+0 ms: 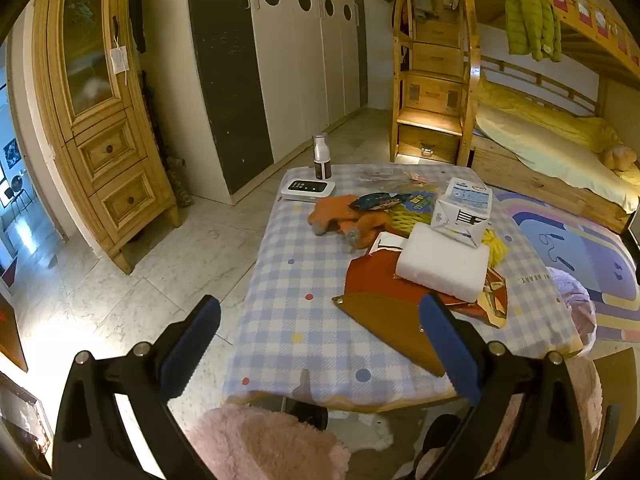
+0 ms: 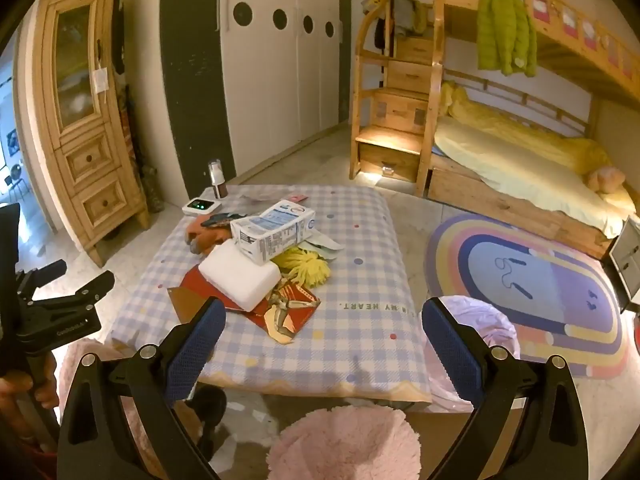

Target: Collect trash

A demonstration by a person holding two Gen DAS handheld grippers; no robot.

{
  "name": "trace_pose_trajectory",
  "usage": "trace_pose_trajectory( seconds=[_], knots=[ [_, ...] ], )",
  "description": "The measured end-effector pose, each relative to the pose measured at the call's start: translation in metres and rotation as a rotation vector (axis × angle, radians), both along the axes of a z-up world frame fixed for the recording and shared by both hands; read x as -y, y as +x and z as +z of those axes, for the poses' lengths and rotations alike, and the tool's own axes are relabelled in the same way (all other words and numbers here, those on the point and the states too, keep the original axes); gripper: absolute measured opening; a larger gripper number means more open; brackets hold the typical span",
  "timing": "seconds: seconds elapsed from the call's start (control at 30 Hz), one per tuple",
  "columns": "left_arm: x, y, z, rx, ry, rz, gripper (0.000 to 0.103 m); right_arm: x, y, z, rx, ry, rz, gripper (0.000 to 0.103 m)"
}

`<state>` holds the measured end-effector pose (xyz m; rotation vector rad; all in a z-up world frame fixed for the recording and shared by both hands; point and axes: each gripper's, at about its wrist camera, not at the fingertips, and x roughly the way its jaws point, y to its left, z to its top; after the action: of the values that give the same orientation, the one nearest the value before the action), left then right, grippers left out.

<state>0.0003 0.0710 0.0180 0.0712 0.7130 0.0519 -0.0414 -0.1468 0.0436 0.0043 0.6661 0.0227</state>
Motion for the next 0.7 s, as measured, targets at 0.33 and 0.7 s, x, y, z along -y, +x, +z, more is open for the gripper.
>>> trace_pose_trajectory(
  seconds=[0.33,0.7],
  knots=[
    [0.0002,0.0,-0.0001,-0.001,0.001,0.0,0.096,-0.0011,0.0006,0.0012,-0.001,-0.001,-0.002,0.097],
    [0.0006,-0.0007,-0.0008,-0.001,0.0,0.0,0.096,-0.0009,0.0001,0.0003,-0.001,0.0,-0.001,0.097]
  ],
)
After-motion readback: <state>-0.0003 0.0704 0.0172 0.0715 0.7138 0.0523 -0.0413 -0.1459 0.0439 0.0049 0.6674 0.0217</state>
